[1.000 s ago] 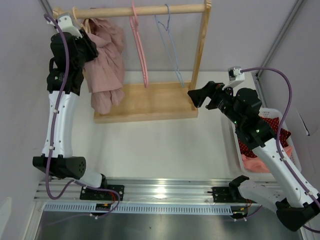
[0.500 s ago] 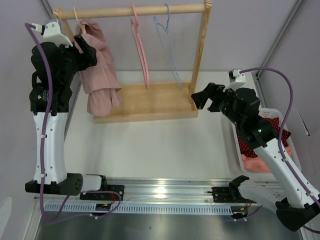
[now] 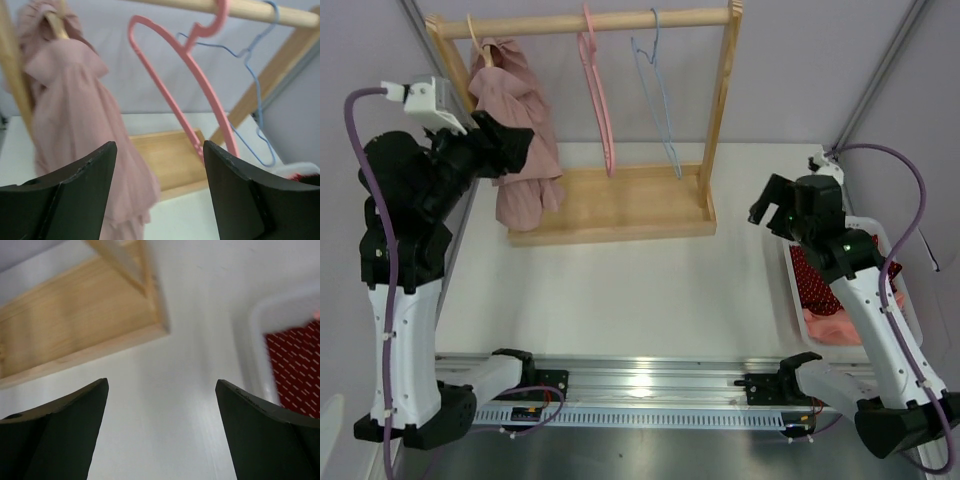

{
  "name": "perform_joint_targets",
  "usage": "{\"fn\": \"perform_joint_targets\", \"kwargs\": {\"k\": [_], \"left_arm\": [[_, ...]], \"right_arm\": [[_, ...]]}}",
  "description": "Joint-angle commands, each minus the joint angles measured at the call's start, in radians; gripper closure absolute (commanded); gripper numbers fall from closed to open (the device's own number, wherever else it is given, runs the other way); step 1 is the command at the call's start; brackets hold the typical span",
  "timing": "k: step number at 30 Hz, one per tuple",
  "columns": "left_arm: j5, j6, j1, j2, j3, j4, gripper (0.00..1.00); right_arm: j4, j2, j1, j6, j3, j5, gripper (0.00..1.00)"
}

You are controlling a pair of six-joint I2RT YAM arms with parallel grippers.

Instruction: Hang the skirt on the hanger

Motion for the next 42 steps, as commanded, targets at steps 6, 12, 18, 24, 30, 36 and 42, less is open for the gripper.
{"fn": "perform_joint_targets", "kwargs": {"k": [6, 12, 18, 24, 30, 36, 42], "left_arm": [[0.094, -0.097, -0.200, -0.151, -0.306, 0.120, 0.26], [0.152, -0.137, -0.255, -0.246, -0.456, 0.157, 0.26], [0.186, -0.134, -0.256, -0.286, -0.514, 0.153, 0.26], [0.226, -0.139, -0.256, -0.286, -0.553, 0.160, 0.26], [0.234, -0.129, -0.256, -0.283, -0.563, 0.159, 0.25], [0.228, -0.122, -0.258, -0.278, -0.577, 0.143, 0.26], [0.203, -0.123, -0.258, -0.283, -0.591, 0.130, 0.27]], "right_arm": [[-0.200, -0.159, -0.386, 0.057, -0.202, -0.011, 0.04], [-0.195, -0.138, -0.602, 0.042, -0.298, -0.046, 0.05], [-0.176, -0.040, -0.670, 0.117, -0.319, -0.039, 0.04], [-0.137, 0.054, -0.682, 0.209, -0.376, 0.020, 0.04], [-0.091, 0.103, -0.694, 0.250, -0.405, 0.087, 0.03], [0.014, 0.172, -0.734, 0.247, -0.457, 0.051, 0.03], [0.108, 0.210, -0.742, 0.238, -0.489, -0.003, 0.35]]}}
